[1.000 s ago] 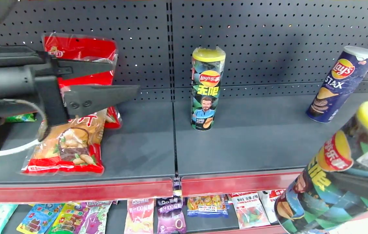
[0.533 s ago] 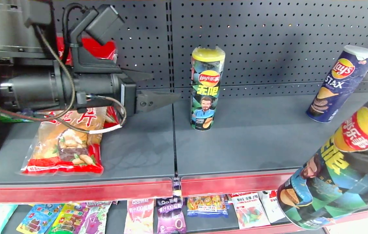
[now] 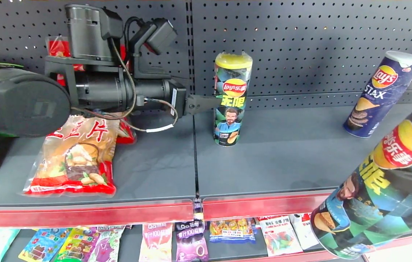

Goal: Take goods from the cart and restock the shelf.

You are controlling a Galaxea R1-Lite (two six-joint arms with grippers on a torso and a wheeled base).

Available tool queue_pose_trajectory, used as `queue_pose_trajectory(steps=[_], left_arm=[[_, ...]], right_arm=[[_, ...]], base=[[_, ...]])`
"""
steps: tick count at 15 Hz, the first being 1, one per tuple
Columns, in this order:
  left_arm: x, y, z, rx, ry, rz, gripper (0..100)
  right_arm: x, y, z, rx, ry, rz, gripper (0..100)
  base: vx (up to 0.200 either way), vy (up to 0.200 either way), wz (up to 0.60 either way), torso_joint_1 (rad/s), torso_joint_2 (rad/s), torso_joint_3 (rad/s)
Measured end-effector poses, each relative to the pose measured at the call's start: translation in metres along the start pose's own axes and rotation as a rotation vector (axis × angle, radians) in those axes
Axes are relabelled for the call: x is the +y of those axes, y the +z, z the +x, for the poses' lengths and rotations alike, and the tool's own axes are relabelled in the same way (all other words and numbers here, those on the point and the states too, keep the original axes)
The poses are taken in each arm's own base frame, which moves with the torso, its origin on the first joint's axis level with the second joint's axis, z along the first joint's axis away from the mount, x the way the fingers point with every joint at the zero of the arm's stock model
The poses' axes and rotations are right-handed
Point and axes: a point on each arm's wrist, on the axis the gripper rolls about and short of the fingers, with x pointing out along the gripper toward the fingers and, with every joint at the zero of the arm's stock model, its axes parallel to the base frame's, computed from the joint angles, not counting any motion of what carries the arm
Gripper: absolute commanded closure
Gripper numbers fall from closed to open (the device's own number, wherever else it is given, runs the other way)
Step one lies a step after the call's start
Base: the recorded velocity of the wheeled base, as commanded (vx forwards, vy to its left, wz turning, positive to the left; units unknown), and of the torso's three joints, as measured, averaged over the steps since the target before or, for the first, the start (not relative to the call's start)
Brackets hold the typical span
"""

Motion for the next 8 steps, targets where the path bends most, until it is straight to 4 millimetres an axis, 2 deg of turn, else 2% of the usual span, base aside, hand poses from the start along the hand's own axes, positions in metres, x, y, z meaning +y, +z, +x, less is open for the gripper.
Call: queue_pose_trajectory(steps=[8], left_arm=[[0.016,-0.004,0.037,-0.015,-0.02,0.006,0]], right_arm=[[0.0,-0.002,0.001,0.008,0.002,0.002,100]], base=[[0.0,0.0,0.0,0.0,0.0,0.0]])
